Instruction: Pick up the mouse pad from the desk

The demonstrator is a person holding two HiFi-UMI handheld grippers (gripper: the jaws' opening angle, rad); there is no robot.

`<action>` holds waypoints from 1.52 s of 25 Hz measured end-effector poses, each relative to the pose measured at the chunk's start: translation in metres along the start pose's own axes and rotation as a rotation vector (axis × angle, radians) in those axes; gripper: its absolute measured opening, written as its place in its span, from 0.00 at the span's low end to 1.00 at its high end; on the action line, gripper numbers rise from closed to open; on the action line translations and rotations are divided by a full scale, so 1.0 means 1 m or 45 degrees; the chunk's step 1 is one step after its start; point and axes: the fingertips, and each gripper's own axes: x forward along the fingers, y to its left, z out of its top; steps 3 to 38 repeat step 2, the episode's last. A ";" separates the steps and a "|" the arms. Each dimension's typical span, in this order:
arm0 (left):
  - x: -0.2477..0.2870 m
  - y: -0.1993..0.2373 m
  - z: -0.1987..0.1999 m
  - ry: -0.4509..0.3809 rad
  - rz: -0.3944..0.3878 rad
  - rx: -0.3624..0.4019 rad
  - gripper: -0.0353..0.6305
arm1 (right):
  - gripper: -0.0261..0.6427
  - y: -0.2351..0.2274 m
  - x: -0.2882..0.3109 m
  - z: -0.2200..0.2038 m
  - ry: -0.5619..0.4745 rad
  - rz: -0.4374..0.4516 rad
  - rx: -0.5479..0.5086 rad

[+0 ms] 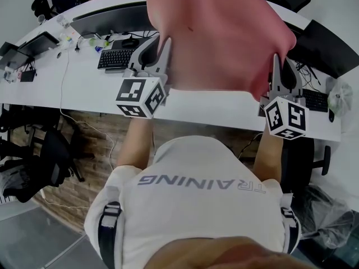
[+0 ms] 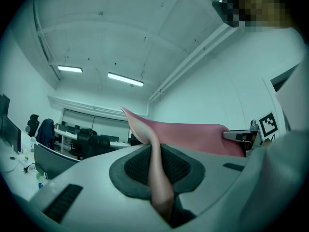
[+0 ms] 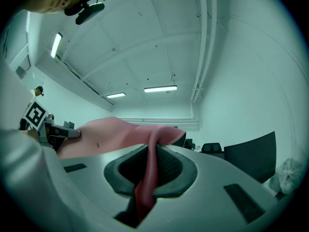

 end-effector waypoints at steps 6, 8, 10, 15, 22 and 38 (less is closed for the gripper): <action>-0.001 0.001 0.000 -0.004 0.000 -0.003 0.17 | 0.12 0.001 0.000 0.001 -0.003 -0.001 -0.006; -0.001 0.001 0.000 -0.004 0.000 -0.003 0.17 | 0.12 0.001 0.000 0.001 -0.003 -0.001 -0.006; -0.001 0.001 0.000 -0.004 0.000 -0.003 0.17 | 0.12 0.001 0.000 0.001 -0.003 -0.001 -0.006; -0.001 0.001 0.000 -0.004 0.000 -0.003 0.17 | 0.12 0.001 0.000 0.001 -0.003 -0.001 -0.006; -0.001 0.001 0.000 -0.004 0.000 -0.003 0.17 | 0.12 0.001 0.000 0.001 -0.003 -0.001 -0.006; -0.001 0.001 0.000 -0.004 0.000 -0.003 0.17 | 0.12 0.001 0.000 0.001 -0.003 -0.001 -0.006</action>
